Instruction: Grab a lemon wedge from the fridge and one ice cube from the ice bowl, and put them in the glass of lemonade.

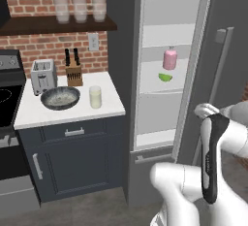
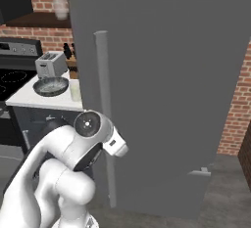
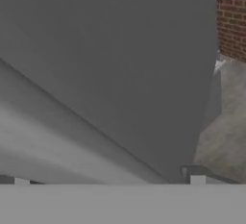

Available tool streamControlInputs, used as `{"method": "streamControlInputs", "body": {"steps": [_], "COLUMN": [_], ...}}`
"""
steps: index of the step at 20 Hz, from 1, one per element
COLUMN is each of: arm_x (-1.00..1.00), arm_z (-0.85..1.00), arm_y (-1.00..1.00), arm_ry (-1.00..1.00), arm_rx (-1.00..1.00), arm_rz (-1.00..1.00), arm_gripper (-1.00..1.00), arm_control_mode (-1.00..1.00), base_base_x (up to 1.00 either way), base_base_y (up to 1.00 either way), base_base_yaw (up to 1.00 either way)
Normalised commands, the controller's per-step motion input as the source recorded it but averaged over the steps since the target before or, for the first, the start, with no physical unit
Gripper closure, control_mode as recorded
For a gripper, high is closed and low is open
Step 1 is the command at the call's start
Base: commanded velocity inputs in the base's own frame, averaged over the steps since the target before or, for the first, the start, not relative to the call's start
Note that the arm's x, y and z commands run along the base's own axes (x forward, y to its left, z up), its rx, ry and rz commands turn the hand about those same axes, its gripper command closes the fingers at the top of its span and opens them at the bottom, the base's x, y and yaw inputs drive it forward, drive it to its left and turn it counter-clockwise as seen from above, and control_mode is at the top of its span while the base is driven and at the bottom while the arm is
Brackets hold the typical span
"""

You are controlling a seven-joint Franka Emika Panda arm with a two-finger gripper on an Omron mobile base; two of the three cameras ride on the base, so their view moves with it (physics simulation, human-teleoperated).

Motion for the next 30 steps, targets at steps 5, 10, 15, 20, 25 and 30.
{"method": "streamControlInputs", "body": {"steps": [5, 10, 15, 20, 25, 30], "arm_x": [-0.76, -0.64, -0.31, -0.07, 0.21, 0.86], "arm_z": [1.00, 1.00, 1.00, 1.00, 0.82, 0.12], "arm_y": [-0.22, 0.03, 0.51, 0.88, 1.00, 0.64], "arm_ry": [-0.32, -0.30, -0.23, -0.03, 0.24, 0.53], "arm_rx": [0.15, 0.03, -0.01, -0.19, -0.34, -0.45], "arm_rz": [-0.07, -0.01, -0.01, -0.07, -0.22, -0.32], "arm_gripper": [-1.00, -1.00, -1.00, -1.00, -1.00, -1.00], "arm_control_mode": [-1.00, -1.00, -1.00, -1.00, -1.00, -1.00], "base_base_x": [0.00, 0.00, 0.00, 0.00, 0.00, 0.00], "base_base_y": [0.00, 0.00, 0.00, 0.00, 0.00, 0.00], "base_base_yaw": [0.00, 0.00, 0.00, 0.00, 0.00, 0.00]}}
